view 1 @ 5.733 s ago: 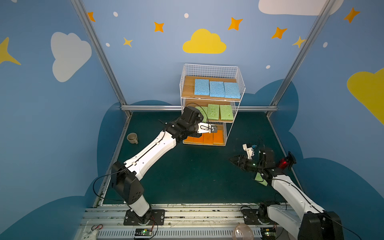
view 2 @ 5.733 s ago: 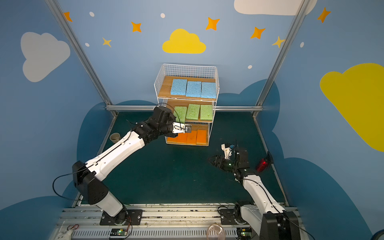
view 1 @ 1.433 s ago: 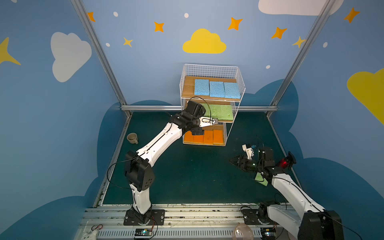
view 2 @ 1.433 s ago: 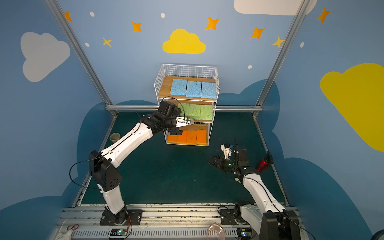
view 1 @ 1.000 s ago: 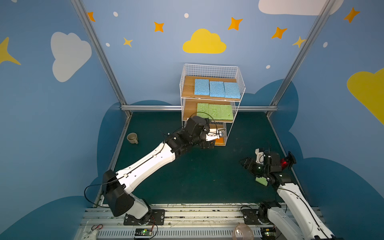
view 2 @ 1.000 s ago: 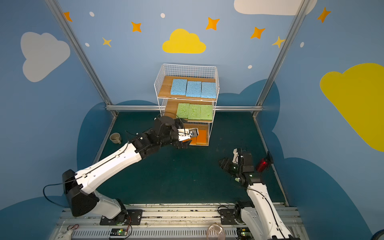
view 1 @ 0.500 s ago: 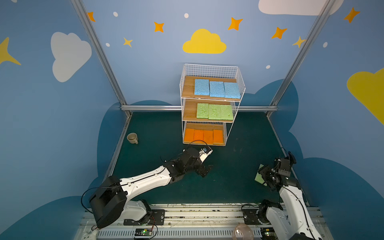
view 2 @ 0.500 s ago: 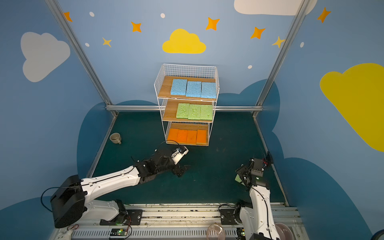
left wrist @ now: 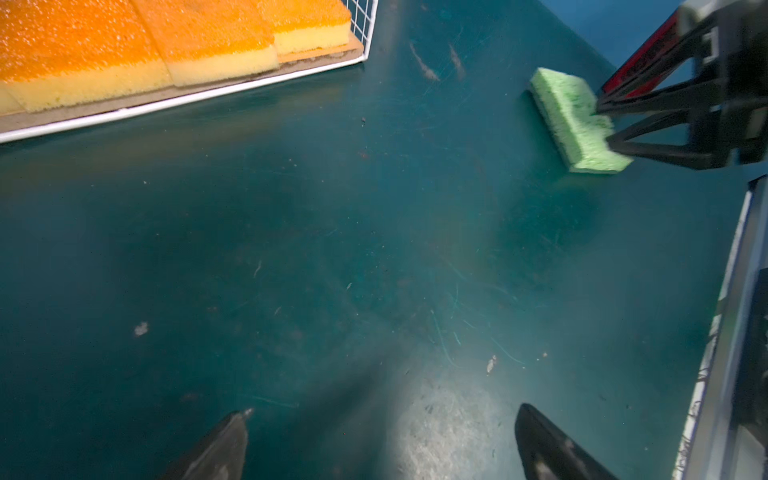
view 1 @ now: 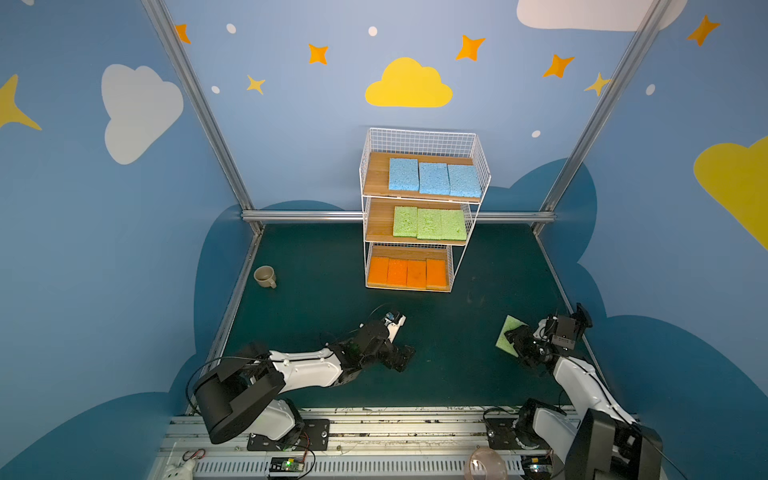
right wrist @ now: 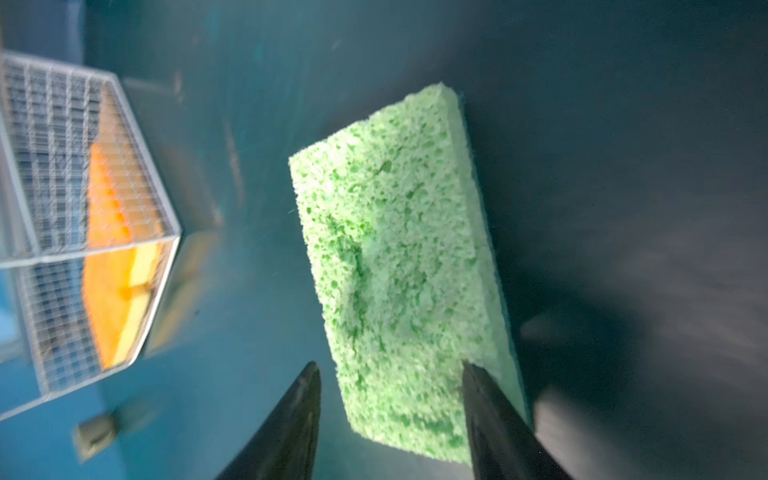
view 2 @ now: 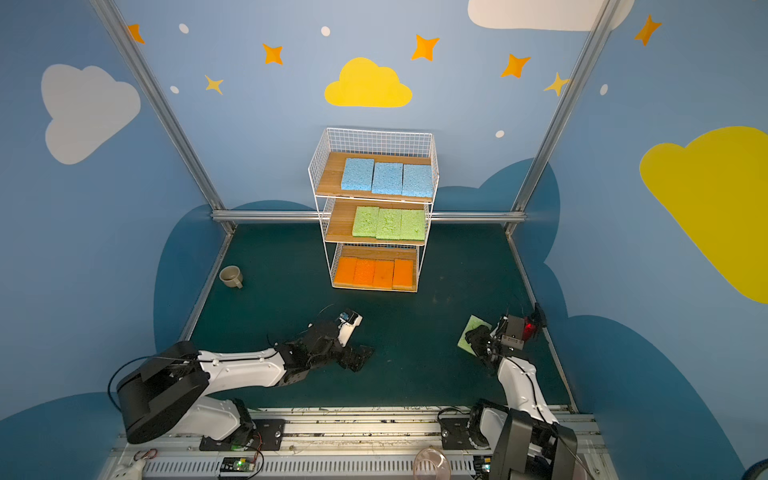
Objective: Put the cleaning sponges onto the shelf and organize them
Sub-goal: 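Lower the left gripper toward another green sponge while the right gripper approaches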
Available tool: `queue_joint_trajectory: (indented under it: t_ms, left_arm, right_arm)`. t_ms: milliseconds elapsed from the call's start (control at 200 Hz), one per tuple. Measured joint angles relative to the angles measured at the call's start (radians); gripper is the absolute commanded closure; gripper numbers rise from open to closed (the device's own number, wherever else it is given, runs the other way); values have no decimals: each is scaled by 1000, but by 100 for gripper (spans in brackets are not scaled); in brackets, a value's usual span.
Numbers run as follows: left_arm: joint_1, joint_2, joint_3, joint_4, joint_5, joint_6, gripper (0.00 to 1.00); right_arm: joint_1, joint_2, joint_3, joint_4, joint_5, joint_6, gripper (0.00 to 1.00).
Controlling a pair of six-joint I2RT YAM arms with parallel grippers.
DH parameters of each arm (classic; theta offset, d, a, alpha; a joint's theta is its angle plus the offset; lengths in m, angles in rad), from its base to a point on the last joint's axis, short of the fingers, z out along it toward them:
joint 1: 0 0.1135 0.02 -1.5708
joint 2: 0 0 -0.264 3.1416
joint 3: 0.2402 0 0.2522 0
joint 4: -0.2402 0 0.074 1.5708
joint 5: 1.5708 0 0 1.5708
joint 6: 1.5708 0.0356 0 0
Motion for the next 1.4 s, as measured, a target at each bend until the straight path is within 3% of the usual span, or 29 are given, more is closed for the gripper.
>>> queue_joint_trajectory:
  t_ms: [220,485,731,836,991,1211,1396]
  left_arm:
    - [0,-183,-2,-37,-34,23,2]
    - [1,-386,-37,-159,-42,115,0]
    - [-5,-397,-79,-209,42,232,0]
    - [-13,-317,3,-254,54,283,4]
    - [-40,-161,187,-312,54,351,21]
    - [-93,132,499,-474,60,465,32]
    - [-118,293,627,-591,53,505,39]
  right_arm:
    - [252,216,120,51,-68,32,55]
    - [583,401,192,256,-98,155,56]
    - [707,392,107,484,-116,293,53]
    - [708,291,86,463,-114,299,46]
    - [645,90,99,385,-136,252,40]
    - [325,-10,18,383,-296,238,36]
    - [160,-42,4,308,-419,175,13]
